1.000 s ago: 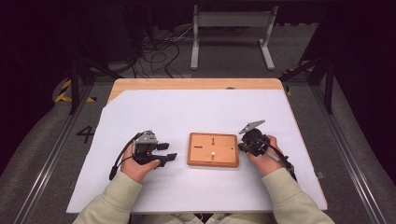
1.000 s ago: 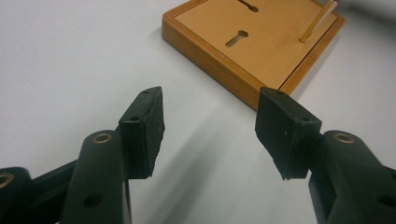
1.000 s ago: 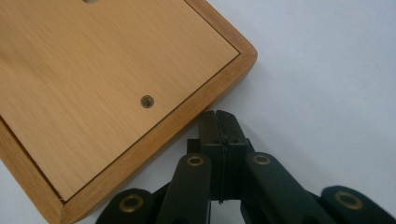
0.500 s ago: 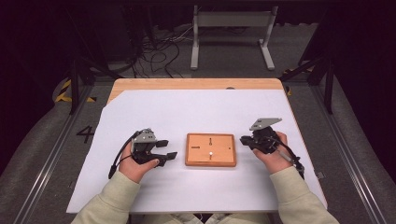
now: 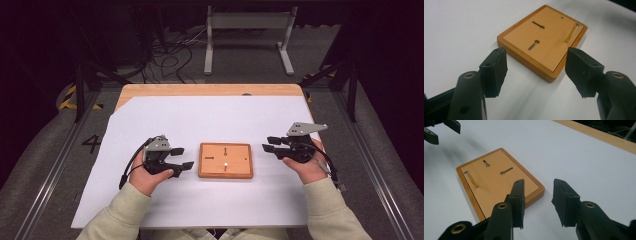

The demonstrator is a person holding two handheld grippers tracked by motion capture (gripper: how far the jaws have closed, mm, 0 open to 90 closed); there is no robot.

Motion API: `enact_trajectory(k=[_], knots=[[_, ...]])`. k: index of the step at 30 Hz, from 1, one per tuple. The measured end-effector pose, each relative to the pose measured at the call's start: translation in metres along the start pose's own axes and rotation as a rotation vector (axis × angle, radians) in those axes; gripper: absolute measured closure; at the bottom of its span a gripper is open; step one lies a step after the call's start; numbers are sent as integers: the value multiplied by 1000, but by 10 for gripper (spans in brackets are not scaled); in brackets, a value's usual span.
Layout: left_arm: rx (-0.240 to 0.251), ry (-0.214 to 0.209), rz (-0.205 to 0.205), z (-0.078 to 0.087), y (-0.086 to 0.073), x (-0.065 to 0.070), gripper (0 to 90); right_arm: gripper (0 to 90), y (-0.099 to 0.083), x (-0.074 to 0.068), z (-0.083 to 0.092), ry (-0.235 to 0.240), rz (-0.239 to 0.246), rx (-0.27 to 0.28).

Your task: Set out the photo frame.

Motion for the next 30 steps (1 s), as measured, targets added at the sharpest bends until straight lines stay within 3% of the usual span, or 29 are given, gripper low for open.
enact_trajectory(k=[1, 3, 7, 14, 18, 20, 25, 30], knots=[[28, -45, 26, -2, 6, 6, 302, 609, 2, 0, 2, -3, 5, 11], [48, -66, 33, -6, 11, 10, 272, 604, 1, 1, 2, -13, 7, 8], [51, -71, -9, -17, 16, 20, 248, 602, 0, 3, 3, -21, 0, 11], [55, -104, -18, -30, 18, 33, 258, 594, 2, 6, 5, -30, -10, 31], [70, -108, -45, -39, 17, 38, 288, 603, 1, 8, 6, -33, -14, 30], [80, -127, -89, -43, 18, 43, 370, 605, 2, 7, 7, -32, -18, 36], [65, -170, -101, -56, 15, 53, 437, 610, 2, 8, 8, -39, -10, 37], [56, -154, -100, -69, 10, 58, 449, 611, 3, 9, 9, -39, -7, 43]])
Point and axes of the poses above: each handheld gripper's, and its own axes: z roughly backward along the jaws, y roughly out of its top, x roughly to its right, the point moved 10 cm from there along -z, roughly forward along the jaws, and after that the axes turned 9 degrees about z, right-handed, at the moved point
